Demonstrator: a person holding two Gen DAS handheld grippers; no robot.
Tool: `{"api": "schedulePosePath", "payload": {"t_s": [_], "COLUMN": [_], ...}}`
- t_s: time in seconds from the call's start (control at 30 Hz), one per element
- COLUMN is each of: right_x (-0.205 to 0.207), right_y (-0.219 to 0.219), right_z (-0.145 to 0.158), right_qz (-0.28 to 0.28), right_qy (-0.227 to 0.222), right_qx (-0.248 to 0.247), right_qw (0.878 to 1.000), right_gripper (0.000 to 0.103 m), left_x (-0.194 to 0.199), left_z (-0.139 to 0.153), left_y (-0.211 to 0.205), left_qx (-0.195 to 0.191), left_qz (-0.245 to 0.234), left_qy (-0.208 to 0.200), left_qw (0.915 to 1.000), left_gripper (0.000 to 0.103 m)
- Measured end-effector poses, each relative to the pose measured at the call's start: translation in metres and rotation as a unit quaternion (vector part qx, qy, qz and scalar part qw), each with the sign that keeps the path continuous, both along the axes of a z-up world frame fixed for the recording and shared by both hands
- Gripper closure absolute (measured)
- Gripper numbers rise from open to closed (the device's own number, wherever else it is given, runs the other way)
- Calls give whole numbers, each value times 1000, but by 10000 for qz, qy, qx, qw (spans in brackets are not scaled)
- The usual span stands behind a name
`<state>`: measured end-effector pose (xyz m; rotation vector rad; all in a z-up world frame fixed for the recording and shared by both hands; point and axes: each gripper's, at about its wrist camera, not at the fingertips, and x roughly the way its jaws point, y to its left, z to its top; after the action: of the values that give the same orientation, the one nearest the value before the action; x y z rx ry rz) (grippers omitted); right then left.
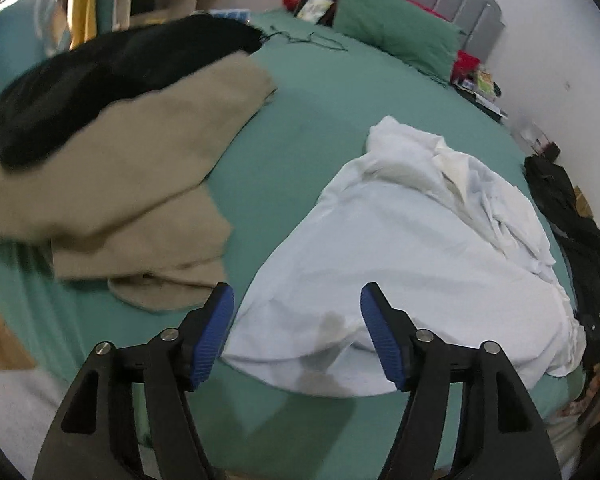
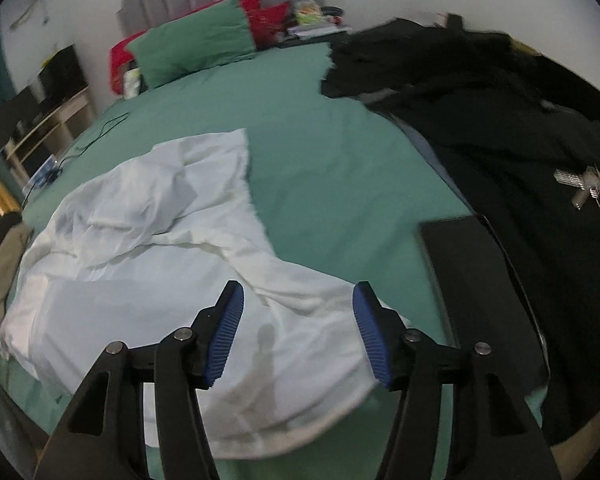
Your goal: Fold large clothes
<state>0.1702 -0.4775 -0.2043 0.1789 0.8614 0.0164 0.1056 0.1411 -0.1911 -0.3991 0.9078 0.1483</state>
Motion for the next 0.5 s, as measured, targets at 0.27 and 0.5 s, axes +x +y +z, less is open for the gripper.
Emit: {"api": "schedulePosePath", "payload": {"t_s": [0.27,0.5], "right_x": [-9,-19], "right_y": [-11,-13], "right_z": [-17,-31], "right_qz": [-196,-152], "right_qy": [324,533], "right_qx": [110,119], "right_qw": [9992,9984], "right_gripper": [45,44], "left_x": [7,9], "left_z": [-26,-32], "left_y": [-18,-33], "left_qx": [153,511], "left_qz": [-73,-100], "left_qy": [511,611], "left_qw": [9986,9968], "left_gripper": [25,20]}}
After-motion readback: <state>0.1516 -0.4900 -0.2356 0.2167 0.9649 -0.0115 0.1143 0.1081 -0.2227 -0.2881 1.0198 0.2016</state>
